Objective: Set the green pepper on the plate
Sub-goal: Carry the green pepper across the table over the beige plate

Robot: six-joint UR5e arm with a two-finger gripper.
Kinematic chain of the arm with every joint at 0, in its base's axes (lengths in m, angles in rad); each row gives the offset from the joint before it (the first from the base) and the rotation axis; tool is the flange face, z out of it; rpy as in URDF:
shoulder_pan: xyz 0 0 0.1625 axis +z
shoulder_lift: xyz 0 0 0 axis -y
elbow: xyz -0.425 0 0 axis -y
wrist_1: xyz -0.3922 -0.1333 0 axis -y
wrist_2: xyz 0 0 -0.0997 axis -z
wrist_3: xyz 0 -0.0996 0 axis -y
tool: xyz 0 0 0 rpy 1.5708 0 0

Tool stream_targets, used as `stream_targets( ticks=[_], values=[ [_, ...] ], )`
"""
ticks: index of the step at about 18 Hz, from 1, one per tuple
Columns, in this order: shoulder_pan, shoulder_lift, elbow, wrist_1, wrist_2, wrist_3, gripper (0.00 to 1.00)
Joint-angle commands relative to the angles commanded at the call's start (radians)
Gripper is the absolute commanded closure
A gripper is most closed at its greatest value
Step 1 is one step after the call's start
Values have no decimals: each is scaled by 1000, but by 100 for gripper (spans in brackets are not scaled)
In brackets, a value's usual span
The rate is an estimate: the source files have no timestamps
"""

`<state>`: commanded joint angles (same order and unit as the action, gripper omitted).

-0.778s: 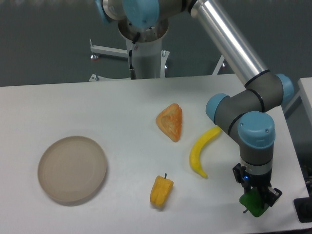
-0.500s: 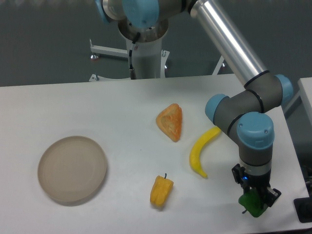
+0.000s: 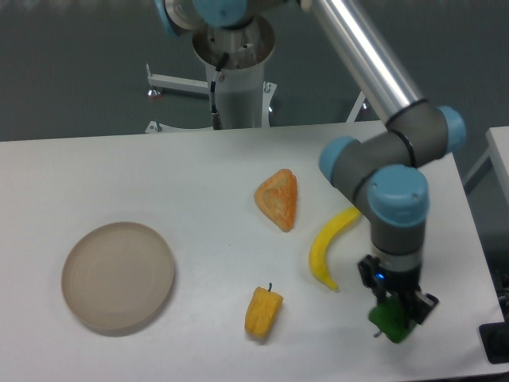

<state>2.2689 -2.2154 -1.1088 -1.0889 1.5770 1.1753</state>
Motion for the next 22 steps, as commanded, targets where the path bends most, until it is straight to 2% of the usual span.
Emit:
stream_targets(
  ticks=[2, 5, 10, 13, 16, 22],
  values=[
    [-35, 58, -64, -23, -21, -74, 74],
    [-94, 129, -161, -23, -60, -195, 74],
    [-207, 197, -270, -11, -72, -431, 74],
    [-279, 201, -290, -8, -72, -546, 73],
    [-345, 195, -293, 23, -72, -686, 73],
    [-445, 129, -299, 76, -69, -908, 73]
  ],
)
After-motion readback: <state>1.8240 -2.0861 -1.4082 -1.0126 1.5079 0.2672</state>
